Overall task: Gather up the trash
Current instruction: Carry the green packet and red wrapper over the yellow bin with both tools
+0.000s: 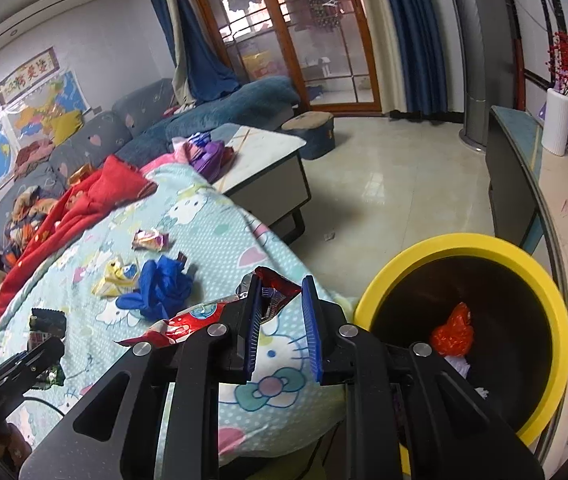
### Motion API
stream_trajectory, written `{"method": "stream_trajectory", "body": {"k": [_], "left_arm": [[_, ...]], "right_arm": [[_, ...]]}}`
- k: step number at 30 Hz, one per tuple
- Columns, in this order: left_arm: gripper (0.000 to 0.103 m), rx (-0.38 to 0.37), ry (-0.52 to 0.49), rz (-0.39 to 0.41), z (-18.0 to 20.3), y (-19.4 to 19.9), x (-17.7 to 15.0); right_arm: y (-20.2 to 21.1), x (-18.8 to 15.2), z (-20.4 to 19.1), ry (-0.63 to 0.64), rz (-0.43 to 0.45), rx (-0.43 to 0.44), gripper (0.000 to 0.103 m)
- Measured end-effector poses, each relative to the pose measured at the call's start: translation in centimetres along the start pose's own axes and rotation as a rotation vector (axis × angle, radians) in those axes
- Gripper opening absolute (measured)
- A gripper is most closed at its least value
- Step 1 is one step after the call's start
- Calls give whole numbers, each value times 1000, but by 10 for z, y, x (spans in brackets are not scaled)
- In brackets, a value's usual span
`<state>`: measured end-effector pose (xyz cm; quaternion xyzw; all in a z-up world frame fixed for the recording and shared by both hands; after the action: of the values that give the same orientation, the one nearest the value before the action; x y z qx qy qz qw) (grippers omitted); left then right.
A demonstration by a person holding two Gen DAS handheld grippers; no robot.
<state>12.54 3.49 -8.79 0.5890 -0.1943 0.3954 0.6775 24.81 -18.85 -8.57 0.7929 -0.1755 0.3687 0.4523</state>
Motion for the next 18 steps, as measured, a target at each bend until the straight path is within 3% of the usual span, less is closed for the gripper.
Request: {"method": "stream_trajectory", "body": {"k": [18], "left_arm": [[15,-88,-91,12,62,-6,12]], "right_arm": [[38,17,68,-115,122,-97,19]]}}
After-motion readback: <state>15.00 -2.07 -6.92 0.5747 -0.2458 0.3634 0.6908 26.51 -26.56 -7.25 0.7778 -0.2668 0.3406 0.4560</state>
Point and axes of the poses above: each gripper's, at about its wrist camera, not at the fingertips, and y roughly against the way its jaws point, z to its right, x to its top, the point moved 5 cm from there along -y, roughly the way its jaws point, and after that the axes turned 5 degrees about x, right-handed, at the moved point
